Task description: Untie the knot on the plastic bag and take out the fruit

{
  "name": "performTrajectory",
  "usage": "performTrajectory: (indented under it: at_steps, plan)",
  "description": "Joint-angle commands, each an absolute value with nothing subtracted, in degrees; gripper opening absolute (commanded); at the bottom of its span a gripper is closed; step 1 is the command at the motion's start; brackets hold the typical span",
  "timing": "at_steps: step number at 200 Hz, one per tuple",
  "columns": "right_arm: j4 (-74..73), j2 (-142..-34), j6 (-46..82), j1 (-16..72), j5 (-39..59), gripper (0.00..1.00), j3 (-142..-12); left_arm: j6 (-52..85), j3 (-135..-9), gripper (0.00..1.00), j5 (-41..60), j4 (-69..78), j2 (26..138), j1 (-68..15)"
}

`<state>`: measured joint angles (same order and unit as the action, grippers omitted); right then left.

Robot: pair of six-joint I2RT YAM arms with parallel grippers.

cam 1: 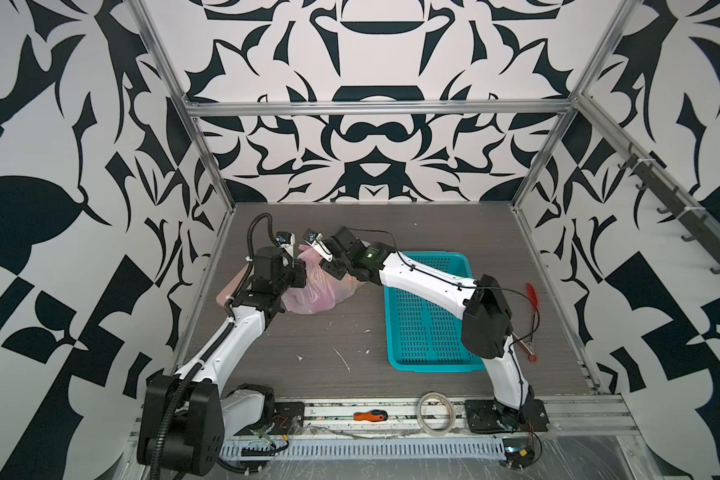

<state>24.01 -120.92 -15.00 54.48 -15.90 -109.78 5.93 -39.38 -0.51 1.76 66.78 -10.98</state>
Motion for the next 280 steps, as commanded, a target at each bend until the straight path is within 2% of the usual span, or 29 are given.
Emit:
performTrajectory:
  at_steps: [1,50,157,170,205,226,280]
  plan:
    - [21.1,-120.4,-16.8,54.9,-18.9,0.56,-111.9,5.6,-38.7,0.0,0.8,4.7,65.4,-10.8]
    - [13.4,-119.6,-24.1,56.5,-23.9,0.59,-107.7,5.5,-38.8,0.0,1.6,5.0,65.8,-10.8]
    - [18.7,-125.0,-26.7,56.1,-25.9,0.61,-113.1,5.0,-38.8,0.0,0.8,5.3,65.9,-10.8]
    - [18.9,-125.4,-26.3,55.7,-25.8,0.56,-113.3,5.0,-38.7,0.0,0.6,5.4,66.0,-10.8]
    - [18.9,-125.3,-25.2,55.3,-25.3,0.28,-113.5,4.9,-38.3,0.0,0.0,5.5,66.1,-10.8]
    - [18.3,-123.6,-24.0,55.3,-24.9,0.17,-112.2,4.9,-38.1,0.0,-1.1,5.8,66.6,-10.8]
    - [16.4,-115.3,-18.7,54.7,-22.6,0.05,-104.2,7.1,-38.3,0.0,-5.6,6.3,69.0,-10.6]
